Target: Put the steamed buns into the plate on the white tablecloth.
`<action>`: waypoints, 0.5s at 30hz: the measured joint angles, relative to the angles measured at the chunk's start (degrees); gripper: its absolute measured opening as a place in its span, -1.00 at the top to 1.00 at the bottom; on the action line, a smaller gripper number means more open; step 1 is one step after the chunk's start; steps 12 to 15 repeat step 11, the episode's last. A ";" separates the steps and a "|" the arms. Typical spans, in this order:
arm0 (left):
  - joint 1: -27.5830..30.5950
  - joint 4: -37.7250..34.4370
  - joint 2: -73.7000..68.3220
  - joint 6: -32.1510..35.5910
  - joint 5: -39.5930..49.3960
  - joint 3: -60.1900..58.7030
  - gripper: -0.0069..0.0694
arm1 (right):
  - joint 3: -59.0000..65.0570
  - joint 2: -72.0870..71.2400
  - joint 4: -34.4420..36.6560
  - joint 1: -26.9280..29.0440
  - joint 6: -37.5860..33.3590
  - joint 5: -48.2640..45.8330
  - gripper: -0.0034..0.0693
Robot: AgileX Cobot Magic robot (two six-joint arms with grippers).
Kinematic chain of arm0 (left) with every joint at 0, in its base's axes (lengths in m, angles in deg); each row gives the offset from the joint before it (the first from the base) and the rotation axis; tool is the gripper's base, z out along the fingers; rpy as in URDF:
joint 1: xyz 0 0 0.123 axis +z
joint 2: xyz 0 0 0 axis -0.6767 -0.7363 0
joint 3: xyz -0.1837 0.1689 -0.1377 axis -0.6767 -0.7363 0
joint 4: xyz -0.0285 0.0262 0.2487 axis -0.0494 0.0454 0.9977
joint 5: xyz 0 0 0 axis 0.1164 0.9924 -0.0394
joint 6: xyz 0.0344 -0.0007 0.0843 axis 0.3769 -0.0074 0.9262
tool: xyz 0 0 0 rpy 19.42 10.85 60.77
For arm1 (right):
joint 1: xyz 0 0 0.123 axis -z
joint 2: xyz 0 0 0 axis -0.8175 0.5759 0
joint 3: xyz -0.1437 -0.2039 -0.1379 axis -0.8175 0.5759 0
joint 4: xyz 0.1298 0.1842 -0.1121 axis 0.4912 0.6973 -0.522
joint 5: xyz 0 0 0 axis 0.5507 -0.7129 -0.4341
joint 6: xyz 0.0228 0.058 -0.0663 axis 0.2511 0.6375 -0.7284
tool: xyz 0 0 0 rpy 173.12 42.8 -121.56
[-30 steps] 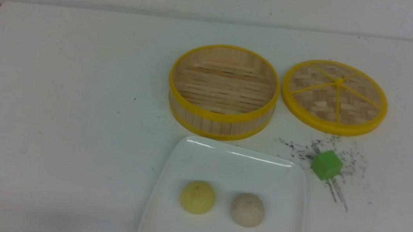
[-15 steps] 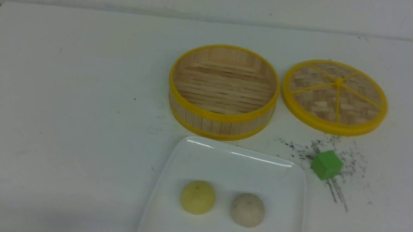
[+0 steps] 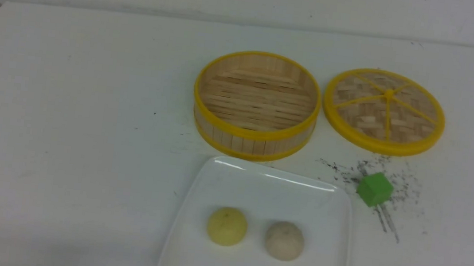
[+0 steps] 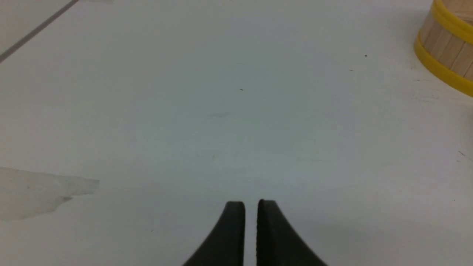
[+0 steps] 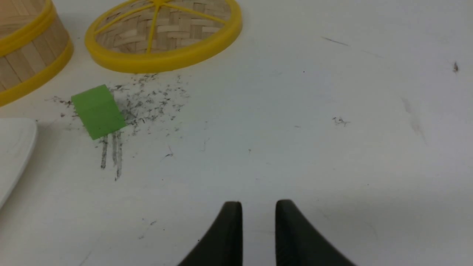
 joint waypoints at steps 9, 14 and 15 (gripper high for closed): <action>0.00 1.07 0.00 0.00 0.08 0.00 0.58 | 0.00 0.00 0.00 0.00 0.00 0.00 0.44; 0.00 2.56 0.00 0.00 0.25 0.00 0.58 | 0.00 0.00 0.00 0.00 0.00 0.00 0.43; 0.00 2.56 0.00 0.00 0.25 0.00 0.58 | 0.00 0.00 0.00 0.00 0.00 0.00 0.43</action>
